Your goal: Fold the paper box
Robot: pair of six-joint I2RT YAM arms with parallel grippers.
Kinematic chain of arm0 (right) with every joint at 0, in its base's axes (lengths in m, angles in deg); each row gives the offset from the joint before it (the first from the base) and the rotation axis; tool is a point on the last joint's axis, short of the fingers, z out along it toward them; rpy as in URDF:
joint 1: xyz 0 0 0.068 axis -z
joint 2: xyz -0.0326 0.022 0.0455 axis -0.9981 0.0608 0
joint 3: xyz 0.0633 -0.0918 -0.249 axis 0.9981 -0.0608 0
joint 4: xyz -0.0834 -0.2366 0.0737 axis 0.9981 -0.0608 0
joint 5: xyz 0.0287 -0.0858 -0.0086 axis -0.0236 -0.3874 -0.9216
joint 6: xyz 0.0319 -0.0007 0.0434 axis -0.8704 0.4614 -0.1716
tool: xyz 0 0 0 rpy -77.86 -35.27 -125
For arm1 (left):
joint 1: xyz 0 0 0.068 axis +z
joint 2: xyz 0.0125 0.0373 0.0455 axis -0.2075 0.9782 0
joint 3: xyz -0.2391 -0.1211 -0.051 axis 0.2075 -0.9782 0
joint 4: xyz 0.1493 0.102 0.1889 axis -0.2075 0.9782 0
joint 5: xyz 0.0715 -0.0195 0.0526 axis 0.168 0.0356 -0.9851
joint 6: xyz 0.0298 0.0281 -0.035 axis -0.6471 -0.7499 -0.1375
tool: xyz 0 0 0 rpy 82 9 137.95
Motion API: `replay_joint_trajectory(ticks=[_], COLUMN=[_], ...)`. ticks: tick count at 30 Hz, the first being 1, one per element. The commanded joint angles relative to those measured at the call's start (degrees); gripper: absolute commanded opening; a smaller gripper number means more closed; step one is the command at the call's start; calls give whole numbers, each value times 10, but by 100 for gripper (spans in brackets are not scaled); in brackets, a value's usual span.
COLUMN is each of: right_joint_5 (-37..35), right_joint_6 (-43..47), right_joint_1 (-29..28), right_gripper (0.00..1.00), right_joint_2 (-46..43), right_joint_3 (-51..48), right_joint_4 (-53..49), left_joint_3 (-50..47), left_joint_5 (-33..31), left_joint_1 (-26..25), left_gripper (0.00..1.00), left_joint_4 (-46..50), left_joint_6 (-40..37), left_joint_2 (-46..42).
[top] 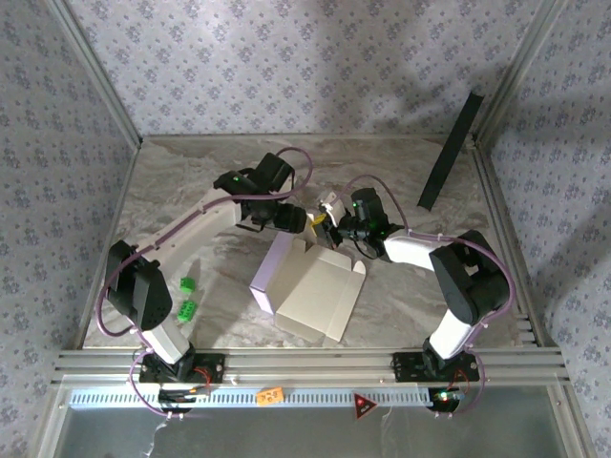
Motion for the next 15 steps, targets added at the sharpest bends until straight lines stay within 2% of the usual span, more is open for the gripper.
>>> replay_joint_trajectory(ticks=[1, 6, 10, 15], right_joint_5=[-2, -5, -16, -80], right_joint_6=[6, 5, 4, -23], right_joint_1=[-3, -4, -8, -32], right_gripper=[4, 4, 4, 2], right_joint_2=[-11, -18, -32, -70], right_joint_3=[-2, -5, -11, -33], right_joint_4=[9, 9, 7, 6], left_joint_3=[-15, -33, -49, -54], left_joint_5=[14, 63, 72, 72], left_joint_1=[6, 16, 23, 25], left_gripper=[69, 60, 49, 42], left_joint_4=[0, -34, -50, -57], left_joint_6=[-8, -1, 8, 14], left_joint_2=[-2, 1, -3, -5])
